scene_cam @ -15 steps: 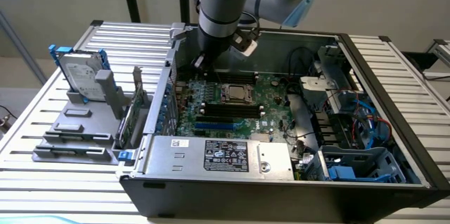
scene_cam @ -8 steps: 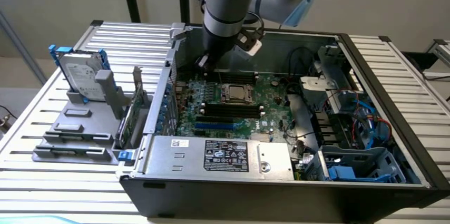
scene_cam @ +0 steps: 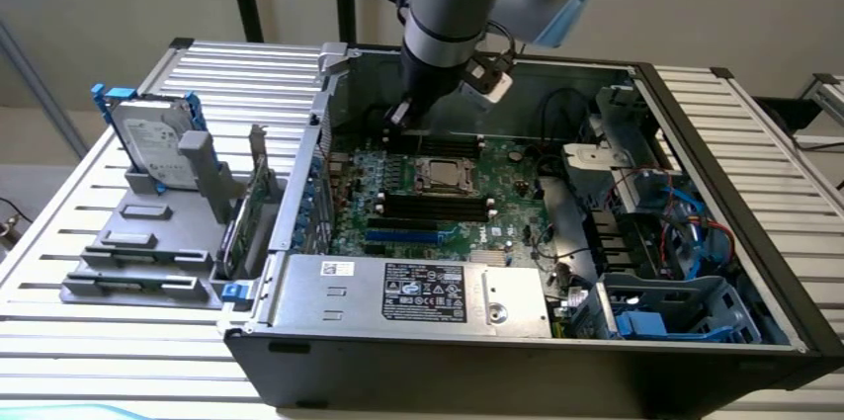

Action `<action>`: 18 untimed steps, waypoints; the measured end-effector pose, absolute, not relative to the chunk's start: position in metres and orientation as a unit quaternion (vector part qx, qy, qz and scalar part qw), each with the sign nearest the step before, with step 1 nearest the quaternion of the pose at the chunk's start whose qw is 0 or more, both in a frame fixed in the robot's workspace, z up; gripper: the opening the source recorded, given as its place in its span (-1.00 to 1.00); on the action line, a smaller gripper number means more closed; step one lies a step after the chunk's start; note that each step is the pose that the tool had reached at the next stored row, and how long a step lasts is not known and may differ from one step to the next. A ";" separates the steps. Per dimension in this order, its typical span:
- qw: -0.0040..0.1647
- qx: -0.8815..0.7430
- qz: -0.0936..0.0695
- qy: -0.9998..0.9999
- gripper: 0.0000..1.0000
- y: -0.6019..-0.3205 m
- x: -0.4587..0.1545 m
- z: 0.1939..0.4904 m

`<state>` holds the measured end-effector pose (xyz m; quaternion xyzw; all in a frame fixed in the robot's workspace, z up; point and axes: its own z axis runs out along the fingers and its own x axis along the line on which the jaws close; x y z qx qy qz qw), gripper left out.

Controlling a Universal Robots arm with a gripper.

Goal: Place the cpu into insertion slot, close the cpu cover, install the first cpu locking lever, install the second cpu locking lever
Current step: 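Install the first cpu locking lever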

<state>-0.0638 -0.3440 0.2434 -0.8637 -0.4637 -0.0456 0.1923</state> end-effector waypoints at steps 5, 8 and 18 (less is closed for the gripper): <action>0.193 -0.864 -0.046 -0.463 -0.79 -0.344 -0.047 0.243; 0.193 -0.864 -0.046 -0.463 -0.79 -0.344 -0.047 0.242; 0.191 -0.864 -0.049 -0.463 -0.79 -0.344 -0.053 0.226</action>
